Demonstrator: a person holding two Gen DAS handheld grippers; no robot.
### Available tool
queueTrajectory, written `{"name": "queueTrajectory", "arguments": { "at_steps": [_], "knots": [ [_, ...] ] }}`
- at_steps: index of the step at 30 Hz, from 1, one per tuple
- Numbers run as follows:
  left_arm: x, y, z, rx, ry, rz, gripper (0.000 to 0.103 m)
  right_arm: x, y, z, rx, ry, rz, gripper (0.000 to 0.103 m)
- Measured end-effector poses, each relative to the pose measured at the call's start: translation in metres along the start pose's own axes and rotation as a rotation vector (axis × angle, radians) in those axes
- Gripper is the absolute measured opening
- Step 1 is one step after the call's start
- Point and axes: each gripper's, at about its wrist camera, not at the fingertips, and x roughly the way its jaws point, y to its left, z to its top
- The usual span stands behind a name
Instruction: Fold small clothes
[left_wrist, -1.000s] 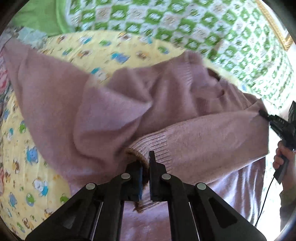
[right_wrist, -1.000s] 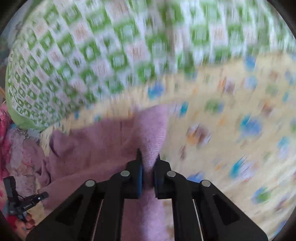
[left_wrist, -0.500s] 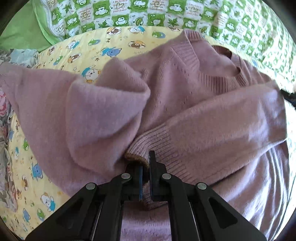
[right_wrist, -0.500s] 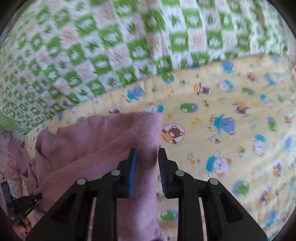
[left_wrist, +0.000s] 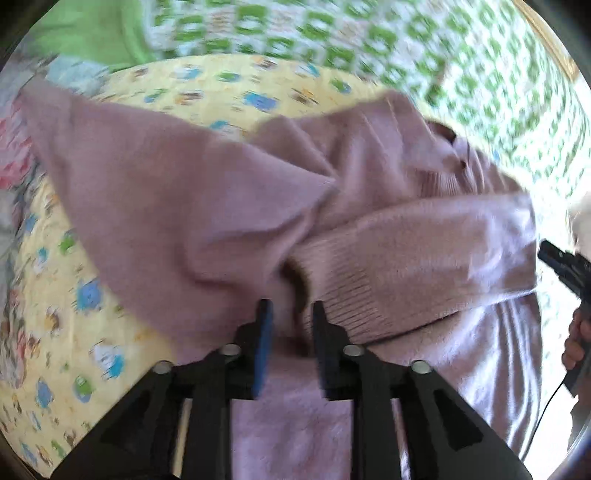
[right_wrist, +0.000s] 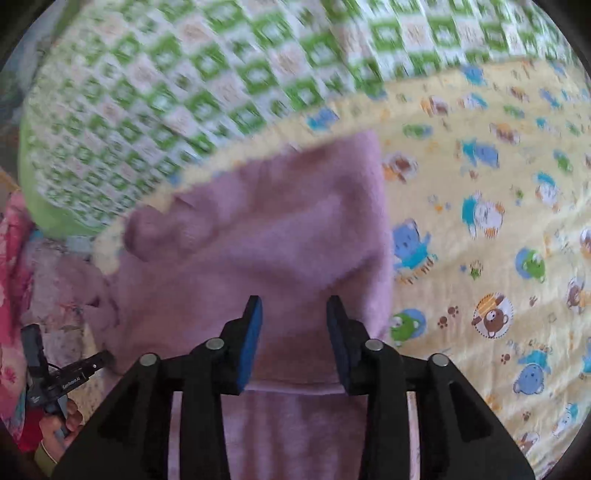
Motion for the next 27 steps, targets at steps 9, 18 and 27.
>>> {"name": "queueTrajectory", "arguments": {
  "at_steps": [9, 18, 27],
  "knots": [
    [-0.028, 0.113, 0.028, -0.274, -0.061, 0.086, 0.079, -0.015, 0.052, -0.039, -0.062, 0.03, 0.074, 0.064],
    [-0.002, 0.231, 0.117, -0.485, -0.06, 0.295, 0.081, -0.012, 0.066, -0.064, -0.086, 0.098, 0.091, 0.064],
    [0.027, 0.247, 0.148, -0.468, -0.037, 0.261, 0.008, -0.013, 0.059, -0.061, -0.062, 0.1, 0.068, 0.064]
  ]
}}
